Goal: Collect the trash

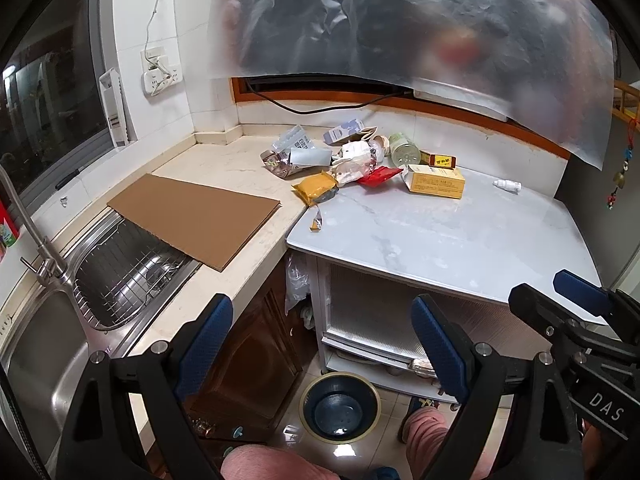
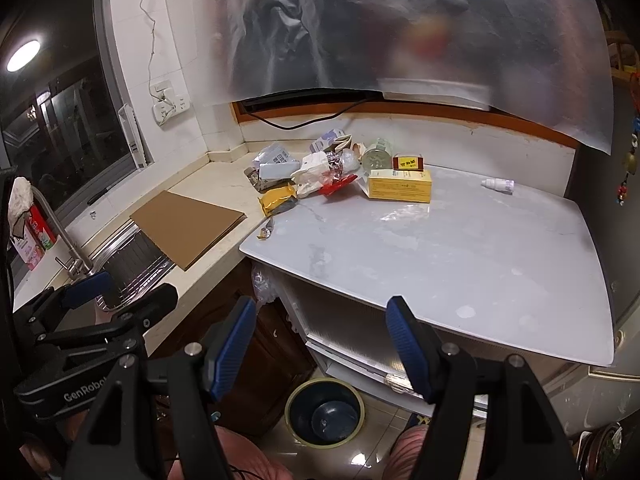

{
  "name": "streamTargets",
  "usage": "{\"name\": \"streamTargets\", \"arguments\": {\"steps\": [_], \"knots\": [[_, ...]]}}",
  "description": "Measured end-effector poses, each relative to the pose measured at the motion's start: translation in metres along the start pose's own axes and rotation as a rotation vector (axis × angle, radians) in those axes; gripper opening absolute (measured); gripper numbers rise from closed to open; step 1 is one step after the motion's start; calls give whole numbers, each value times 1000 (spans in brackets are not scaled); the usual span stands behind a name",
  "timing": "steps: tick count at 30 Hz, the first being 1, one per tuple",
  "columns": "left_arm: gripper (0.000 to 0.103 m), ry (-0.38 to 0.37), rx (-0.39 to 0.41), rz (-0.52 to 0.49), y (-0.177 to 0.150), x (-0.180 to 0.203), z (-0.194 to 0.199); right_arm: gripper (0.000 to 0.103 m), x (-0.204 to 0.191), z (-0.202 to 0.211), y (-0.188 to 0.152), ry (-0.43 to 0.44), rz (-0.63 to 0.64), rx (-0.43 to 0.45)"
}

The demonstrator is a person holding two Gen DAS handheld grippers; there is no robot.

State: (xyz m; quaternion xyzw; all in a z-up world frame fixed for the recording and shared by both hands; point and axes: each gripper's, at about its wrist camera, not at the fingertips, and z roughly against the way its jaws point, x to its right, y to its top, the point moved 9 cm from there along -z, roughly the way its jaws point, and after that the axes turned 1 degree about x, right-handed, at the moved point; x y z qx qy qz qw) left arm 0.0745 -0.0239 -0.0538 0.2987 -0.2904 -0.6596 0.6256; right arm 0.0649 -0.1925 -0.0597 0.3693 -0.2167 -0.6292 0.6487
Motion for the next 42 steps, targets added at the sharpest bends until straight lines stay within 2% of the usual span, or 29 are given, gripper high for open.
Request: {"name": "streamTargets", "arguments": {"steps": [19, 32, 37, 42], "knots": [[90, 3, 18, 17, 3, -15, 0, 68, -19, -1, 4, 2, 34, 10], [86, -16, -7, 20, 11, -11, -8, 68, -20, -2, 6, 6, 31, 8], [85, -29, -5, 5, 20, -6, -14, 68, -14, -6, 18, 6, 30, 9], [80, -65, -22, -47, 39, 11, -27, 68, 4, -14, 36, 14, 22, 8]]}}
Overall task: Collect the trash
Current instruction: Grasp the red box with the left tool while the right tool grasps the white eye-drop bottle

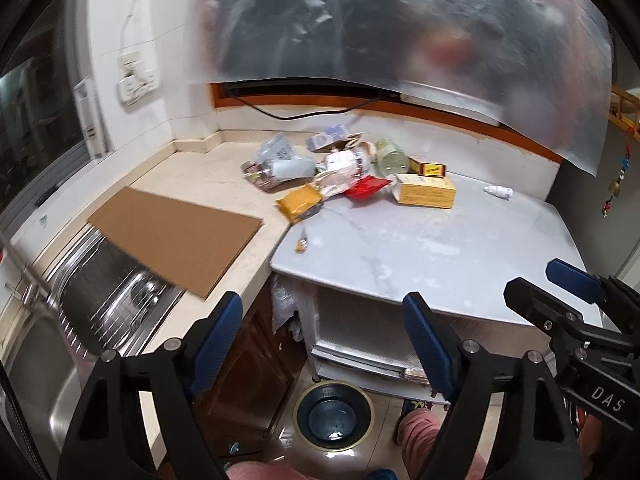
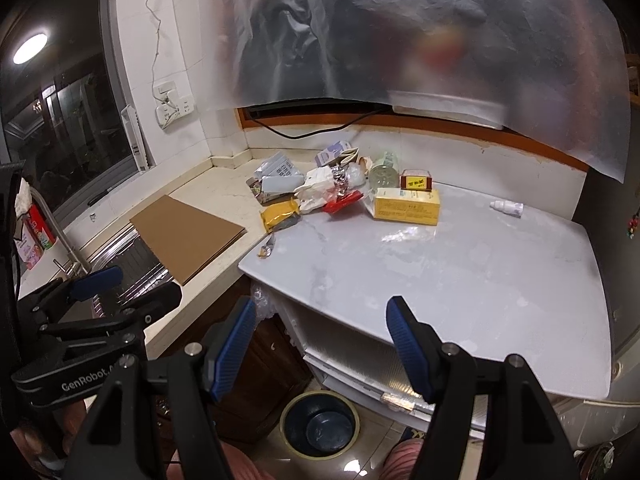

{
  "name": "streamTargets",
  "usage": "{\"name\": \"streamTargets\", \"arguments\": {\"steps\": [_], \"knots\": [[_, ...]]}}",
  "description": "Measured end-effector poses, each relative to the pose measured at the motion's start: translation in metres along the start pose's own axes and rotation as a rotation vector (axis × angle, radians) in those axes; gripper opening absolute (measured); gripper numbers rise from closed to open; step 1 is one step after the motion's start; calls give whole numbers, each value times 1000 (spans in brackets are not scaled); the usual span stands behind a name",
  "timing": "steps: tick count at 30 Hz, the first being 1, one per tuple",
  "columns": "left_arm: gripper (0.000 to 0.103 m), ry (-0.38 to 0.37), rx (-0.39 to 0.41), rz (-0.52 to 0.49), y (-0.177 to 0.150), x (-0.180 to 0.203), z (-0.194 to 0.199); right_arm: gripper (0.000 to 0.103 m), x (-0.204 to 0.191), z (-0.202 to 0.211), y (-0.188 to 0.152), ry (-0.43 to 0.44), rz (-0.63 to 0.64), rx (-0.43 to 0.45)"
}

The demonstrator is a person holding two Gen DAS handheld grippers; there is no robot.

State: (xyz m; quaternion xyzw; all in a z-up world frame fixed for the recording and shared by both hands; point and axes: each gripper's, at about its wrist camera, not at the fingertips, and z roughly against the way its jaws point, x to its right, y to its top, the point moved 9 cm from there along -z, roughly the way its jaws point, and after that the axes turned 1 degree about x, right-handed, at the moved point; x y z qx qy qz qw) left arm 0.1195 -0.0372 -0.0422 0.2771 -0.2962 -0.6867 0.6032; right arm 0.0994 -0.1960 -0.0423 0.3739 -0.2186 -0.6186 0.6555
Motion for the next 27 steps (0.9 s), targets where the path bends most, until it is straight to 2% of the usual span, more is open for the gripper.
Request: {"name": "streamTargets", "arguments": {"steps": [3, 7, 14, 21, 27], "knots": [[80, -23, -18, -35, 17, 15, -13, 68, 21, -7, 14, -2, -20, -1], [80, -63, -55, -77, 41, 38, -37, 68, 60, -17, 36, -64, -27, 16], [80, -112, -116, -118, 100, 86, -108, 68, 150, -52, 79, -151, -85, -1], [80, -142, -164, -167, 169, 146, -192, 68, 244, -118, 120, -166, -180, -69], [80, -146, -226, -189, 193, 184, -264, 68, 310, -182, 131, -137, -188, -141]]}}
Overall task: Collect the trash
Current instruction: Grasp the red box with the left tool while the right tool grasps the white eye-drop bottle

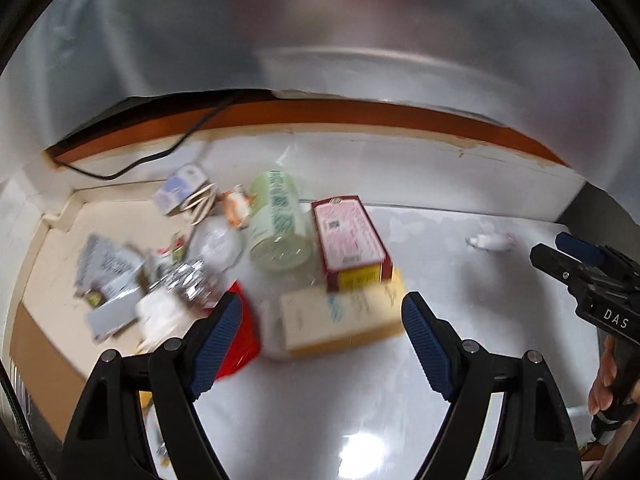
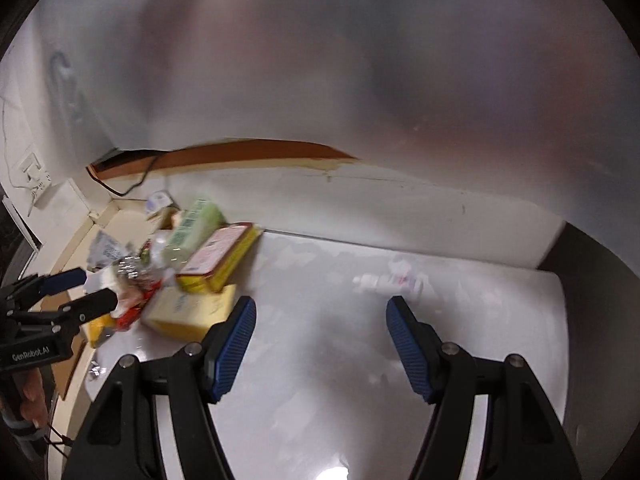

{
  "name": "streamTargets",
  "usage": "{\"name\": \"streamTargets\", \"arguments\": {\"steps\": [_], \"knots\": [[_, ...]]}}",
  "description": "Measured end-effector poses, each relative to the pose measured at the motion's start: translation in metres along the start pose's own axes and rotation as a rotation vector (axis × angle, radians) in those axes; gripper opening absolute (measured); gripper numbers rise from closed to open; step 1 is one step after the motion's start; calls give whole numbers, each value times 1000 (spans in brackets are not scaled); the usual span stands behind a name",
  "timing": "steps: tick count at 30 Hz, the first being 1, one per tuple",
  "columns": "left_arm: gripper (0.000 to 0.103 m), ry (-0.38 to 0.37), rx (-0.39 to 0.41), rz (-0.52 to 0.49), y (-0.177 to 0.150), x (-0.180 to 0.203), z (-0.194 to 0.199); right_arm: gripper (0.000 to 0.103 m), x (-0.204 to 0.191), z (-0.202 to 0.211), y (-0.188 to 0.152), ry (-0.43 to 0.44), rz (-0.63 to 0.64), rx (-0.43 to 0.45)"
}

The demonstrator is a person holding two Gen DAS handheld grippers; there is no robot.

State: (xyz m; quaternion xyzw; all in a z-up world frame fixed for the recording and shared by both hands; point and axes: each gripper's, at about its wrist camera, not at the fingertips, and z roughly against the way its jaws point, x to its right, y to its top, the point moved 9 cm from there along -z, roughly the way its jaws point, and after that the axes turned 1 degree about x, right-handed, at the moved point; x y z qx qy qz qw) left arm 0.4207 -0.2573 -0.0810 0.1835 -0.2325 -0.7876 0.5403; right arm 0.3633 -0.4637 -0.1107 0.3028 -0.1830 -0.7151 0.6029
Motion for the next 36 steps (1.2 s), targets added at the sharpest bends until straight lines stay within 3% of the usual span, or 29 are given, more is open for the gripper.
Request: {"name": "streamTargets", "arguments": {"steps": [5, 16, 18, 20, 21, 23, 29, 36], "knots": [[80, 11, -38, -30, 19, 21, -48, 68, 28, -41, 3, 30, 9, -46], [80, 64, -155, 0, 31, 31, -123, 68, 40, -101, -12, -41, 170, -145], [79, 55, -171, 18, 29, 30, -128, 59, 42, -105, -18, -57, 190, -160], [59, 39, -188, 35, 26, 31, -130, 45, 39, -103, -19, -71, 219, -150], [58, 34, -197, 41, 26, 29, -133, 40, 40, -102, -19, -87, 227, -152], [58, 20, -185, 57, 25, 28, -131, 24, 39, -98, -20, -92, 233, -158], [57, 16, -153, 87, 15, 21, -106, 24, 28, -79, -31, -119, 246, -132], [57, -26, -67, 73, -7, 0, -25, 24, -10, -24, -45, -59, 202, -63]]}}
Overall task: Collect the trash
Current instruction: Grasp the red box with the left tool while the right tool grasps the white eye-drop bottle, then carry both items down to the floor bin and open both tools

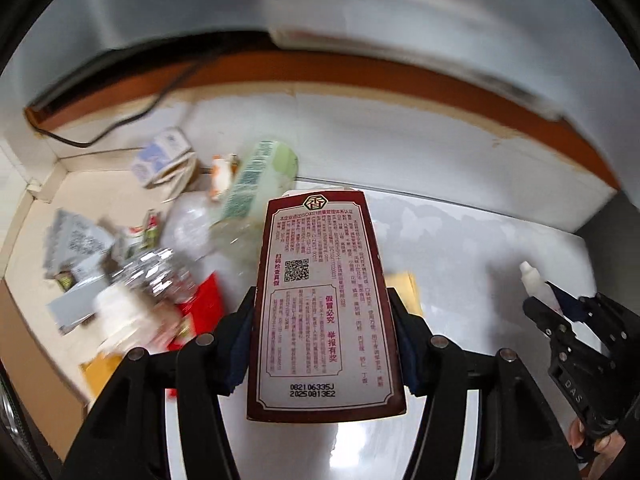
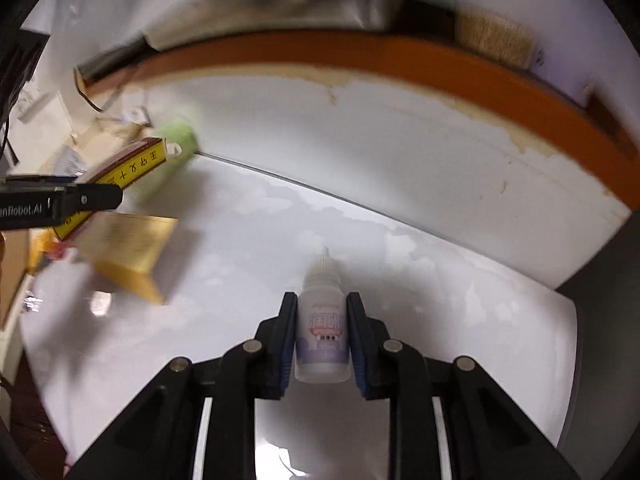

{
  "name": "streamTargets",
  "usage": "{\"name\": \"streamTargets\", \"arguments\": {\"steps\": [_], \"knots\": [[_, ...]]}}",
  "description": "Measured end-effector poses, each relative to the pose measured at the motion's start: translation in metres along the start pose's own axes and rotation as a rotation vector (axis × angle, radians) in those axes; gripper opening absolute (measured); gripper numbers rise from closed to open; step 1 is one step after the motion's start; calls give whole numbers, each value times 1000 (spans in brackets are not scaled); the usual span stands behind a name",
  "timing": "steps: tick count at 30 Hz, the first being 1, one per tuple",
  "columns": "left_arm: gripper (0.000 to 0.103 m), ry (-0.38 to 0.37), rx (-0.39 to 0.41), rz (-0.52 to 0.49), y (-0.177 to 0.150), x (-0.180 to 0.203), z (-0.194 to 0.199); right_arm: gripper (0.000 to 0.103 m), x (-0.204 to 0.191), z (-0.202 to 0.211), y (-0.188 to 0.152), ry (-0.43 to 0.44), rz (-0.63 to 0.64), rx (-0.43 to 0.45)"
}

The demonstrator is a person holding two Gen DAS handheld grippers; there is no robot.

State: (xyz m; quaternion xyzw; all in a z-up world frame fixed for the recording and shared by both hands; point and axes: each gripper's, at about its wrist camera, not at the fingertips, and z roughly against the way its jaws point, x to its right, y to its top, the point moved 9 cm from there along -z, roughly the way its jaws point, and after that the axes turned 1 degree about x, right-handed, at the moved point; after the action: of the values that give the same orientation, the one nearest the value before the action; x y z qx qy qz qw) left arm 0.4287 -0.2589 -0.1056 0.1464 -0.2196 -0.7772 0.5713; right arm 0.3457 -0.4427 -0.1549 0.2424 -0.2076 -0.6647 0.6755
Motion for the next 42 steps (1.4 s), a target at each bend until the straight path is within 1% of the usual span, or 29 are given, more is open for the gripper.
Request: {"name": "streamTargets", "arguments": {"steps": [2, 4, 6, 7, 9, 10, 14, 16, 18, 21, 23, 26, 28, 32, 34, 36, 38, 42], "knots": [[57, -14, 24, -5, -10, -8, 25, 24, -21, 20, -3, 11, -6, 28], [57, -31, 46, -6, -29, -16, 54, 24, -37, 37, -7, 20, -14, 45], [57, -43, 67, -6, -49, -27, 80, 24, -53, 56, -13, 50, -33, 59], [57, -50, 77, -4, -61, -33, 92, 24, -63, 63, -16, 78, -46, 65], [57, -56, 89, 2, -88, -42, 110, 24, -82, 77, -21, 133, -71, 72], [57, -62, 90, 6, -93, -49, 118, 24, -91, 83, -24, 154, -77, 75], [57, -78, 93, 35, -141, -74, 146, 24, -131, 110, -43, 224, -87, 94], [57, -87, 91, 54, -159, -81, 151, 24, -154, 116, -53, 257, -83, 98], [57, -88, 93, 72, -182, -94, 151, 24, -175, 123, -66, 294, -75, 91], [57, -70, 95, 98, -214, -107, 148, 24, -203, 128, -88, 336, -57, 77], [57, -74, 94, 131, -237, -116, 146, 24, -220, 127, -103, 358, -42, 69], [57, -59, 101, 162, -266, -126, 140, 24, -241, 126, -125, 382, -27, 60], [57, -30, 103, 176, -287, -133, 133, 24, -254, 122, -140, 387, -9, 53], [57, -6, 89, 206, -324, -141, 114, 24, -280, 111, -173, 379, 48, 36], [57, 12, 74, 213, -345, -147, 98, 24, -293, 101, -192, 376, 82, 24], [57, 28, 43, 227, -364, -151, 80, 24, -303, 85, -212, 369, 105, -10], [57, 20, 6, 256, -385, -155, 59, 24, -311, 65, -230, 373, 113, -53], [57, 0, -52, 294, -412, -159, 22, 24, -325, 20, -268, 369, 126, -140]]}}
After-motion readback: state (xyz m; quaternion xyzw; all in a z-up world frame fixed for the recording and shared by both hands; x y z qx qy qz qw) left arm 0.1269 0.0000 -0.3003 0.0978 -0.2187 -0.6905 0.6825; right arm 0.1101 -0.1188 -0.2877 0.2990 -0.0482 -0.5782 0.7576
